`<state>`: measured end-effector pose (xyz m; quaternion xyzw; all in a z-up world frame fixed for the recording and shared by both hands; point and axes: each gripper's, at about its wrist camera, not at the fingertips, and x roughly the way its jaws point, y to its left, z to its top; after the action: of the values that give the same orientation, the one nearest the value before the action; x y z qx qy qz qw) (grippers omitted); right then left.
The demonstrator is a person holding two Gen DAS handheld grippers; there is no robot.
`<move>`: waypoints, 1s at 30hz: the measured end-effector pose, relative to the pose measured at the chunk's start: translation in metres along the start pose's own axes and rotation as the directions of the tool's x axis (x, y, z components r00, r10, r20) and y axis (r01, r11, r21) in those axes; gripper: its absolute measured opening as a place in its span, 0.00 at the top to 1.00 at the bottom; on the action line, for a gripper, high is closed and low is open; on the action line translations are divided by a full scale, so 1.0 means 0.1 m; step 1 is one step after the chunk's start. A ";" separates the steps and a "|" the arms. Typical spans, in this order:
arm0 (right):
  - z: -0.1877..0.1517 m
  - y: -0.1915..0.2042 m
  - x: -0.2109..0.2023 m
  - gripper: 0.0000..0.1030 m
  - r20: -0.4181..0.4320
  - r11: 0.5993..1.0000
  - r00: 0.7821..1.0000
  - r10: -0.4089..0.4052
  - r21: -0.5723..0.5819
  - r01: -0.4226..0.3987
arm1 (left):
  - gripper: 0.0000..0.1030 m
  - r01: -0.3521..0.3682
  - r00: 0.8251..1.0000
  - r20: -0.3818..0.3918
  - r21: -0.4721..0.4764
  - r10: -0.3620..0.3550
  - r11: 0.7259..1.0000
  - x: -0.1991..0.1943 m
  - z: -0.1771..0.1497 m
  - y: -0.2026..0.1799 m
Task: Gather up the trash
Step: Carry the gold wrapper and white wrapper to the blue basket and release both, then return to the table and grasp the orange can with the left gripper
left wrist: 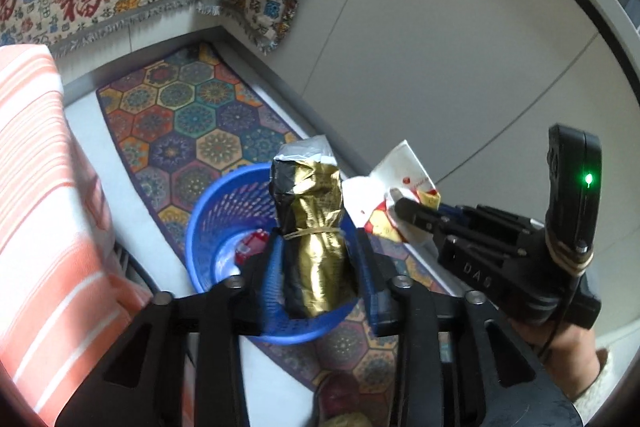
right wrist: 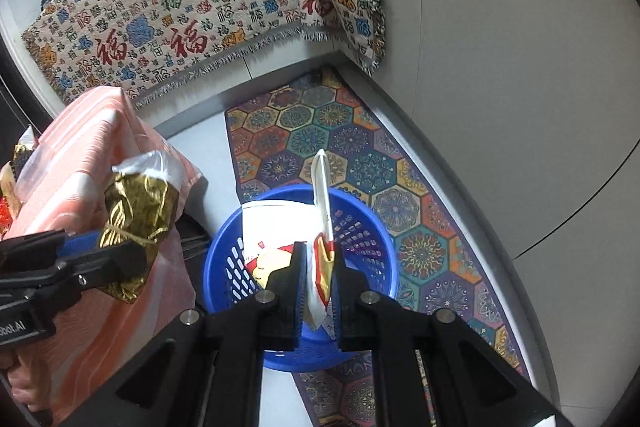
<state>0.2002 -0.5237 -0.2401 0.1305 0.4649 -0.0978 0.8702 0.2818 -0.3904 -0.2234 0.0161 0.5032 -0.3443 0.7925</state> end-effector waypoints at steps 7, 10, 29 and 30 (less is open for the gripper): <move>0.00 -0.07 0.18 0.68 -0.009 0.999 0.999 0.030 0.017 -0.030 | 0.38 0.021 1.000 0.007 -0.015 -0.021 1.000 0.14 0.08 0.08; 0.01 -0.08 0.16 0.60 -0.003 0.999 0.999 0.034 0.019 -0.034 | 0.36 0.027 0.999 0.018 -0.018 -0.027 0.999 0.09 0.06 0.10; -0.01 1.43 -0.76 0.44 0.236 0.942 0.961 0.145 -0.329 -0.061 | 0.16 -0.288 0.950 0.099 -0.095 0.297 0.953 -1.69 -0.99 1.20; -0.06 1.62 -0.79 0.43 0.231 0.926 0.958 0.169 -0.371 -0.074 | 0.16 -0.307 0.944 0.091 -0.107 0.317 0.946 -1.75 -1.07 1.30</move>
<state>0.1997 -0.3643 -0.1553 -0.0157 0.3484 0.0269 0.9368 0.2258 -0.1584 -0.1762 0.0408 0.4663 -0.1912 0.8628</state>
